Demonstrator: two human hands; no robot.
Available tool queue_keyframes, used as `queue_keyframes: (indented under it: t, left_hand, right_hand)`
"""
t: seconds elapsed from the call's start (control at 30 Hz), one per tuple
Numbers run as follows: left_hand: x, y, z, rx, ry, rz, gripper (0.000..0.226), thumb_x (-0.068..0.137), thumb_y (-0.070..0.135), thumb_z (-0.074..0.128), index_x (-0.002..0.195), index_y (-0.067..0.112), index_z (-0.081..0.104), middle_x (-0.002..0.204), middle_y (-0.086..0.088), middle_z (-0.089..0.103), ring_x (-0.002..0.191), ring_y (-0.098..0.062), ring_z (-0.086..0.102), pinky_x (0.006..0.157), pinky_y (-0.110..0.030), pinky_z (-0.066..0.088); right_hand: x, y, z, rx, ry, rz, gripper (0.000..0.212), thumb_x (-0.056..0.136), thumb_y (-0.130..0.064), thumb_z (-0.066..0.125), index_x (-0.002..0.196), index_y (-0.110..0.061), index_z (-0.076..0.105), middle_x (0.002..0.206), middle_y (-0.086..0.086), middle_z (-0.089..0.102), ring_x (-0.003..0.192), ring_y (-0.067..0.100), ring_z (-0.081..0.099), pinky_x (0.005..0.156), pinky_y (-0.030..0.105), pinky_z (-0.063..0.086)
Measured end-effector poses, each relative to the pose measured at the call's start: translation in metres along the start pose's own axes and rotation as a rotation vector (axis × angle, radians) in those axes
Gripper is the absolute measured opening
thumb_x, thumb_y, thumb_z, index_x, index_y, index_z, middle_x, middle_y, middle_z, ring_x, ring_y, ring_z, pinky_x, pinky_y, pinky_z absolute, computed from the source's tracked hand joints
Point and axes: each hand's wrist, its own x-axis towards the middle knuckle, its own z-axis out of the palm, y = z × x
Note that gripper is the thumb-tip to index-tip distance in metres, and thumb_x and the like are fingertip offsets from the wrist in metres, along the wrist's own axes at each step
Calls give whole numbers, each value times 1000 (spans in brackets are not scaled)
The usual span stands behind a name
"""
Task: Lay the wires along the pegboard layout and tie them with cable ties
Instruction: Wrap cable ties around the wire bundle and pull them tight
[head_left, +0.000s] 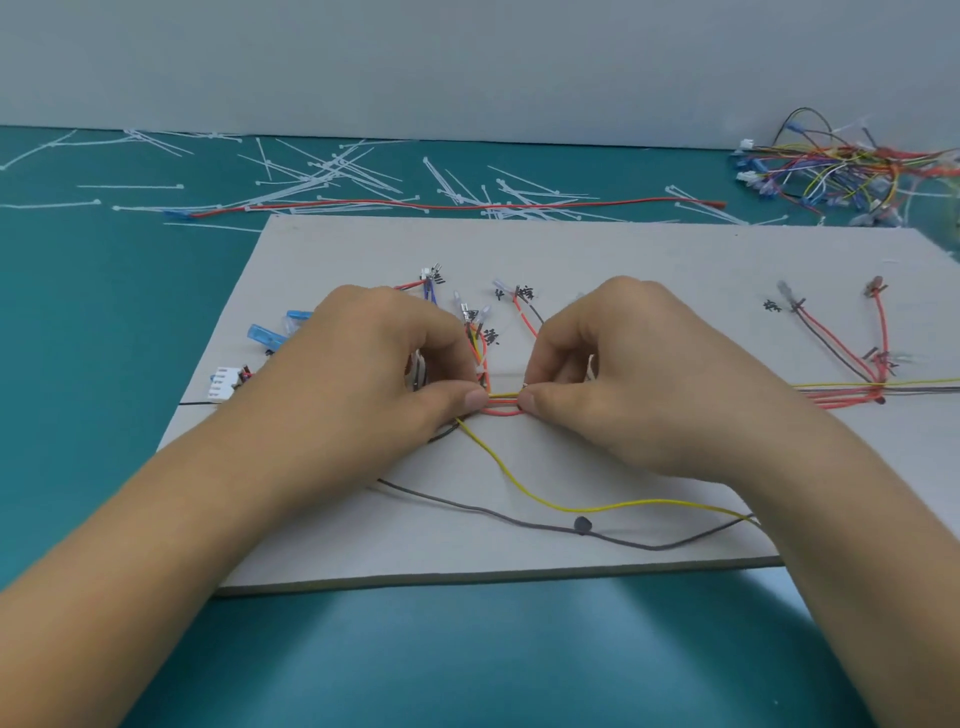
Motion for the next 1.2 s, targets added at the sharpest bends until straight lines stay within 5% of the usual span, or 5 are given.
queue_keyframes:
  t: [0.17,0.43,0.67,0.97,1.2]
  left_hand:
    - [6,3,-1,74,-12,59,11,81,28,84,74,28,76,98,40,57,86,14,51,70,-1,32]
    - [11,-1,-5,26,-64,101,15,82,21,84,71,26,74,76,33,61,75,10,56,66,-4,37]
    - [-2,-24,-36,28,-173,8,20,68,56,69,79,40,74,63,2,64,61,-22,56,64,-46,54]
    - [-7,-24,-44,24,-220,-29,22,66,50,60,76,34,71,62,6,63,60,-20,56,63,-45,55]
    - [-6,-17,-30,-32,-85,-10,9,71,28,59,69,21,64,61,2,60,60,-17,52,61,-39,51]
  right_hand:
    - [-1,-4,6,-89,41,-86,11,82,-18,68,71,-20,69,61,-6,63,62,5,55,55,32,49]
    - [-1,-7,8,-88,42,-158,11,81,-14,67,71,-16,66,62,-4,61,64,14,55,60,39,51]
    - [8,-34,27,-82,25,-241,10,84,-20,66,75,-16,64,70,-2,62,75,23,55,66,37,52]
    - [38,-39,2,56,-249,-170,9,83,-19,71,77,-17,77,64,-4,71,54,2,60,48,22,51]
    - [140,14,-20,61,268,92,17,86,-10,67,88,-19,81,62,-13,60,51,-2,52,44,11,36]
